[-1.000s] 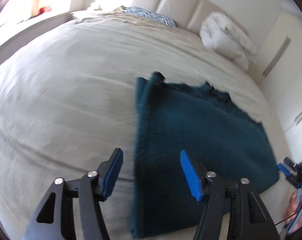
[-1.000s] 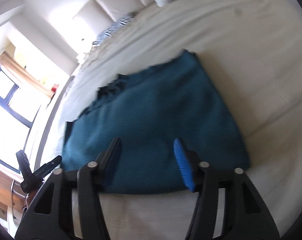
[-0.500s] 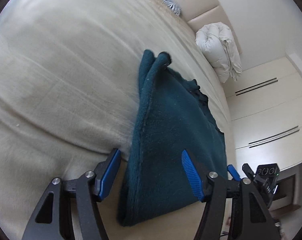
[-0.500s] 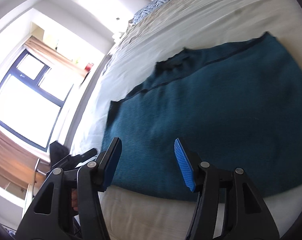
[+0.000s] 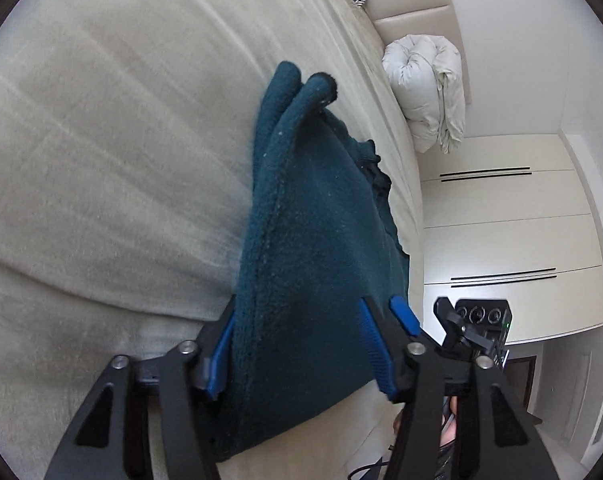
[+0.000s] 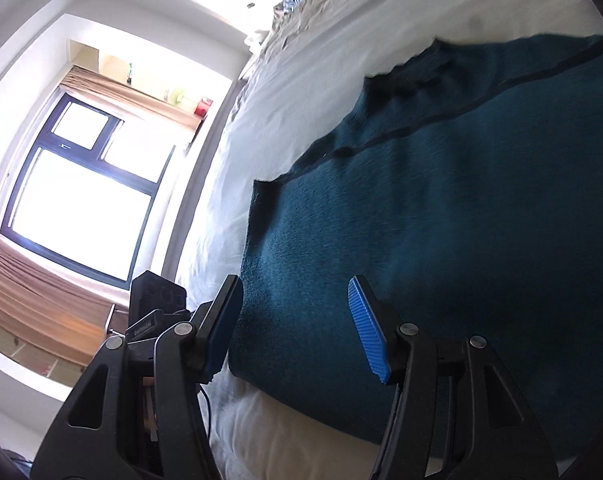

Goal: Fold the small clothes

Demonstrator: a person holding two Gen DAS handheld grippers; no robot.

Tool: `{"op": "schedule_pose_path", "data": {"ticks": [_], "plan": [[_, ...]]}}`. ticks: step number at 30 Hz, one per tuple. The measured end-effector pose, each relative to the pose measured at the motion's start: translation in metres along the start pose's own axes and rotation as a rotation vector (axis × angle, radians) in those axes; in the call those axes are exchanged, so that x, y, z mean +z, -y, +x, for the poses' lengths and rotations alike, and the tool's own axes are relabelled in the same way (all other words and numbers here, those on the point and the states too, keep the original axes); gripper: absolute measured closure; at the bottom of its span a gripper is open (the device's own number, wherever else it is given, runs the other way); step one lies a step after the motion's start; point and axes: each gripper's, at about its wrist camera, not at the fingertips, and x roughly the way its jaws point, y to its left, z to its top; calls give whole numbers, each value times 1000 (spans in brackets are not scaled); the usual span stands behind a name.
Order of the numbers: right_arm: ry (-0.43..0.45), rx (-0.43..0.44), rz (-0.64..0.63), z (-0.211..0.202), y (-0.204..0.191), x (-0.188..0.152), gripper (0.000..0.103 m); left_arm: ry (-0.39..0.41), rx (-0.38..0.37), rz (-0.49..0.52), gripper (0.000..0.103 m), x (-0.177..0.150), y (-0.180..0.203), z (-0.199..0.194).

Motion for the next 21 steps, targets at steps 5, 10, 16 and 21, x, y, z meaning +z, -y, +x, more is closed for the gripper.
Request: {"op": "schedule_pose_path", "data": {"ticks": [5,10,16,21], "plan": [[-55,16,14,33,-4,6,48,-22,5,13,69,1,3,3],[-92,-13,66,56,7,11,50,-2,-19,3,83,0,0,-1],[-105,5,84,60,15,13,50,16,-30,13,85,-1,7,-7],[-95,44,143,45,24,16,50,27,-34,52,86,-1,30,-10]]}}
